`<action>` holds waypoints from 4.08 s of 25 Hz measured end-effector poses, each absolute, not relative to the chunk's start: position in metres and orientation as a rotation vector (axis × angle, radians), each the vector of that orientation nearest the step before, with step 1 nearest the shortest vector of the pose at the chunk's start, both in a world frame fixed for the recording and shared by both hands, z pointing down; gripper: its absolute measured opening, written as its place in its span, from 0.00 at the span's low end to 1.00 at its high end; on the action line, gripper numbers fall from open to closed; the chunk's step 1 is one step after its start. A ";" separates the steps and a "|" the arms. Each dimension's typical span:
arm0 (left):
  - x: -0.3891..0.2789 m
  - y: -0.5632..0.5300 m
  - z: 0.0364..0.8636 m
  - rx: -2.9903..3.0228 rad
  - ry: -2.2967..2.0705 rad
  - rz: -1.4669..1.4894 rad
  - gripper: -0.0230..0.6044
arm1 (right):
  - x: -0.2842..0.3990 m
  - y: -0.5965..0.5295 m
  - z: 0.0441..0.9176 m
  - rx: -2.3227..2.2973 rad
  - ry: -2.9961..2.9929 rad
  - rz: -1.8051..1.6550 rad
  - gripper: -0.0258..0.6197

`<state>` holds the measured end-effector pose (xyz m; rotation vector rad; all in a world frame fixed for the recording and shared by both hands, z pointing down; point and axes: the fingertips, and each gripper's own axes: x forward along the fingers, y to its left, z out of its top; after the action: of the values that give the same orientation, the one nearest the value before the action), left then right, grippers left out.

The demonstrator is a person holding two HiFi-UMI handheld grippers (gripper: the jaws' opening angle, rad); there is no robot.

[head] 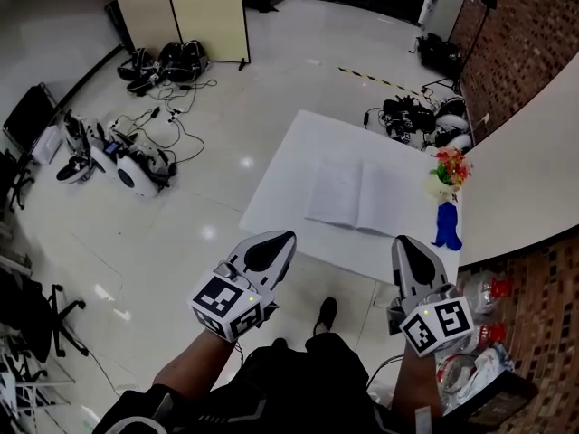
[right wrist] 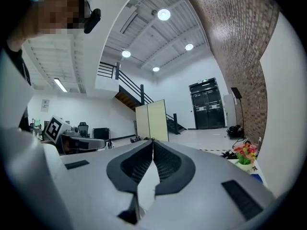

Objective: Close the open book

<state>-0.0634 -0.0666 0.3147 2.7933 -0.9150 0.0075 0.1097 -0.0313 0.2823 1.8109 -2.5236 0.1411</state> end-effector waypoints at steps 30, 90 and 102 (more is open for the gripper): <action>-0.032 -0.274 0.346 2.642 -1.223 0.117 0.03 | 0.125 -0.254 0.321 1.435 -2.615 0.166 0.04; -0.053 -0.255 0.599 2.373 -0.876 0.613 0.03 | 0.008 -0.260 0.602 0.906 -2.111 0.208 0.04; -0.023 -0.267 0.584 2.468 -0.756 0.651 0.03 | 0.083 -0.245 0.528 1.460 -2.189 0.247 0.04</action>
<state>-0.0232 -0.2672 0.5837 2.4685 -0.7556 0.6506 0.0829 -0.2447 0.5285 1.4601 -2.1892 0.2471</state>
